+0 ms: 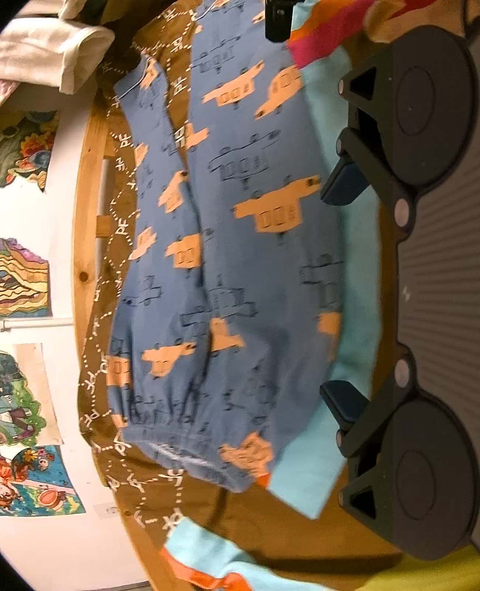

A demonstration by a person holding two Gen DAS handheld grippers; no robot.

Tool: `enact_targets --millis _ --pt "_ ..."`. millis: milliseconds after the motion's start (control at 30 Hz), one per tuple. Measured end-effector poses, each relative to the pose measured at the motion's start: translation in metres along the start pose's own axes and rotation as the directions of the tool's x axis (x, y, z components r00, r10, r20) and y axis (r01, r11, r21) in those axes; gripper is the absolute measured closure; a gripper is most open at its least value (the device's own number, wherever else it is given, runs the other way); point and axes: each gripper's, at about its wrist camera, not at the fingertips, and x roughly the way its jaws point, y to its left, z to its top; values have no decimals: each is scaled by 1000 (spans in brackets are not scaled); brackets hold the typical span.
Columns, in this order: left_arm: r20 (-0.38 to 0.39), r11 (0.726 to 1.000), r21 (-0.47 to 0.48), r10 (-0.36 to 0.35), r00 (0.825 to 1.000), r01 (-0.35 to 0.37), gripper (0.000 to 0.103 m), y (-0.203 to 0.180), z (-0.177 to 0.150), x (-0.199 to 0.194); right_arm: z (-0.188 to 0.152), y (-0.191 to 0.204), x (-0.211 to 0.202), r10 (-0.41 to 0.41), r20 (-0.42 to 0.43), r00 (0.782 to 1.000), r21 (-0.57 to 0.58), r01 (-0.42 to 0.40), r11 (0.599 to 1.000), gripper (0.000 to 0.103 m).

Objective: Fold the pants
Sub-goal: 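Move both grippers toward the pants edge beside the wooden bed frame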

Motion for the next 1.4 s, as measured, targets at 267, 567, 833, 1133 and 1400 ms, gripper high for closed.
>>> enact_targets --millis 267,567,833,1133,1400 --pt "-24 1000 17 6 1000 -5 0 2 35 7 38 5 3 18 -76 997 -10 -19 1000 1" --pt "-32 998 60 6 999 -4 0 10 66 17 59 6 9 26 -83 996 -23 -28 999 1" --pt "-13 988 151 27 1000 -25 0 20 100 30 78 4 22 32 -79 996 -91 -39 995 1" --pt "28 975 212 64 998 -68 0 37 150 59 130 8 43 79 -51 996 -268 -90 959 1" --pt "11 981 161 105 994 -106 0 49 184 83 186 35 77 220 -49 974 -397 -221 891 1"
